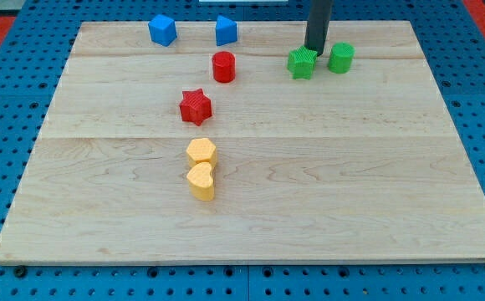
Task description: Move arm away from the green circle
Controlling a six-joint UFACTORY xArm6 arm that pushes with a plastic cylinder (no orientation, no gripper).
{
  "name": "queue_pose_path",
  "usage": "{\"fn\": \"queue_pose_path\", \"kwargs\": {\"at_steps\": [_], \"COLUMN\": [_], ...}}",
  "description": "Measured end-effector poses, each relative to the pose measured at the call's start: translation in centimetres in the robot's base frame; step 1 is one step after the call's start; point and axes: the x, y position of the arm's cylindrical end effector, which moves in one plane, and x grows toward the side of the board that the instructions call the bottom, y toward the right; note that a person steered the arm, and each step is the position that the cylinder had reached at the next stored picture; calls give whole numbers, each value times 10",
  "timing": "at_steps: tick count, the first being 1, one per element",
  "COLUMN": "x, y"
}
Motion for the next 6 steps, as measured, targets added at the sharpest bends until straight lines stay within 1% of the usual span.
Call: {"fn": "queue_pose_path", "kwargs": {"at_steps": [1,2,3,4,5,6], "x": [-39,-8,39,59,29,2], "y": [40,59,56,67,85,85]}}
